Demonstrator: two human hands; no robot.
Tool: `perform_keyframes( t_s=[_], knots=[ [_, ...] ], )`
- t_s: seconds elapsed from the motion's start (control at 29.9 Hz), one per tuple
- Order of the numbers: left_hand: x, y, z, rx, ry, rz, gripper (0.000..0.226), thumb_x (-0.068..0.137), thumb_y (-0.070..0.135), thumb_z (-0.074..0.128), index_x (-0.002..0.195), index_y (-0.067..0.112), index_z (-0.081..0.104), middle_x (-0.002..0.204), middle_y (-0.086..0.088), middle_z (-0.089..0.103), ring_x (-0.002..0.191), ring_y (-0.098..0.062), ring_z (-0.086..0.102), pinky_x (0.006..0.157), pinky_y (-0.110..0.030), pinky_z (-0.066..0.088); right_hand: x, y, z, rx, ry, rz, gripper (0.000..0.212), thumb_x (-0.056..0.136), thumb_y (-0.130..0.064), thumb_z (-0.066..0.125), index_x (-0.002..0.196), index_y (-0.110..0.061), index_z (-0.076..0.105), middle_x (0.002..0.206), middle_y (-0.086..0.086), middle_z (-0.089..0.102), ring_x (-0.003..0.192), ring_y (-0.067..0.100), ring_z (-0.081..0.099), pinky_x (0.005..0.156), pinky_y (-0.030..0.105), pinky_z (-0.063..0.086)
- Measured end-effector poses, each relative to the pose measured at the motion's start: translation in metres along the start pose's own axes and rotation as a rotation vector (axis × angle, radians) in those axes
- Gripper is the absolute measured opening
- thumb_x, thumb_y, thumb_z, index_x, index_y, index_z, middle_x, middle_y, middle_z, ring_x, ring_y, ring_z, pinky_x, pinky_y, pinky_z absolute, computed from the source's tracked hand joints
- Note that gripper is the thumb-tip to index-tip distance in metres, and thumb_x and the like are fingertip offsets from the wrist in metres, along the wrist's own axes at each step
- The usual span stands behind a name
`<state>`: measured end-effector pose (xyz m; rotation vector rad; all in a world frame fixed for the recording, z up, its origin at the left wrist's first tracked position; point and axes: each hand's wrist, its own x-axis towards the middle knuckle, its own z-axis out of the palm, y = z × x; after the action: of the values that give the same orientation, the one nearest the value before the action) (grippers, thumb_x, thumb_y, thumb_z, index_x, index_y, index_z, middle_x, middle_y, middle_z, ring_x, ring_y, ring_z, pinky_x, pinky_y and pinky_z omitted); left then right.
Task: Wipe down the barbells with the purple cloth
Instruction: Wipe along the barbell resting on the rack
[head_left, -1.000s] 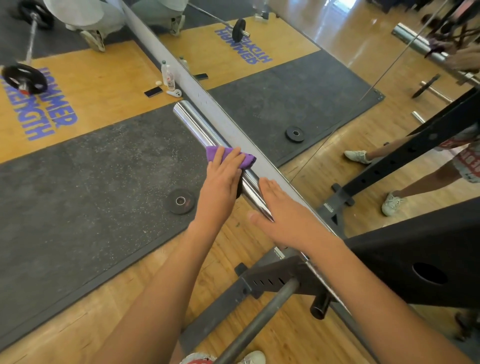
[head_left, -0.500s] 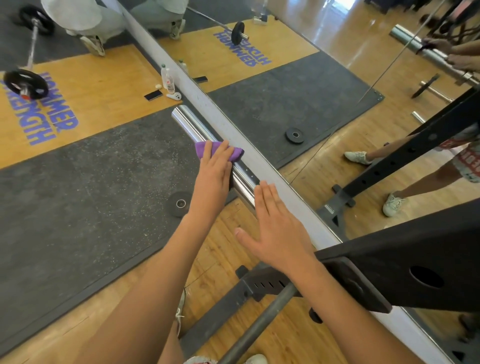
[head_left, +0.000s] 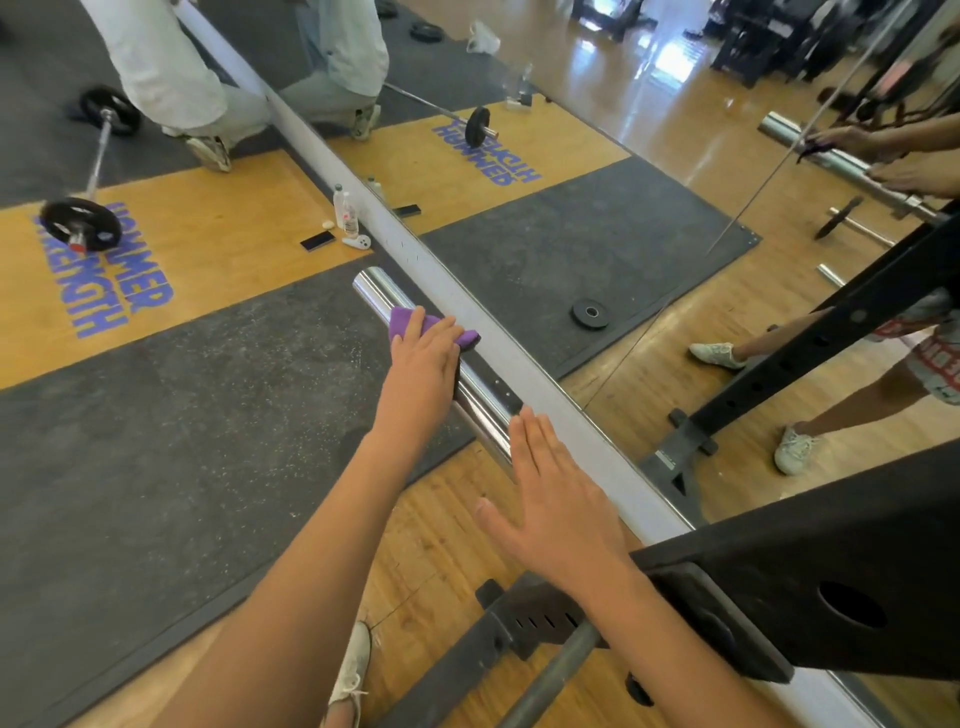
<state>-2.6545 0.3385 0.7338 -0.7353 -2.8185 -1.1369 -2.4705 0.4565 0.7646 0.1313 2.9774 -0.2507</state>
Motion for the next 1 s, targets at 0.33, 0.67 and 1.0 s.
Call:
perform_keyframes(
  t_s=[0.33,0.67,1.0],
  knots=[
    [0.012,-0.004,-0.014,0.110,-0.098,0.053,0.040,0.110,0.016,0.031,0.145,0.014,0.051,0.157,-0.004,0.042,0.154,-0.030,0.013,0.122,-0.057,0.016,0.000,-0.001,-0.002,-0.057,-0.013,-0.042,0.097,0.097,-0.071,0.026,0.157,-0.011,-0.021,0.164,0.007,-0.028,0.151,0.019,-0.027,0.118,0.031,-0.012],
    [-0.018,0.011,-0.006,0.098,-0.093,0.092,0.040,0.108,0.008,0.038,0.146,0.011,0.049,0.159,-0.003,0.037,0.154,-0.030,0.011,0.120,-0.056,0.018,0.001,-0.002,-0.009,0.019,-0.075,-0.009,0.092,0.098,-0.067,0.031,0.160,-0.015,-0.015,0.167,0.003,-0.020,0.153,0.016,-0.019,0.124,0.032,-0.003],
    [0.009,0.003,-0.017,0.209,-0.152,0.072,0.038,0.110,0.018,0.030,0.141,0.016,0.051,0.152,-0.003,0.045,0.152,-0.030,0.017,0.118,-0.057,0.021,0.031,0.012,-0.020,0.160,-0.188,-0.044,0.088,0.102,-0.064,0.031,0.159,-0.016,-0.016,0.167,-0.002,-0.018,0.154,0.011,-0.011,0.124,0.037,0.012]
  ],
)
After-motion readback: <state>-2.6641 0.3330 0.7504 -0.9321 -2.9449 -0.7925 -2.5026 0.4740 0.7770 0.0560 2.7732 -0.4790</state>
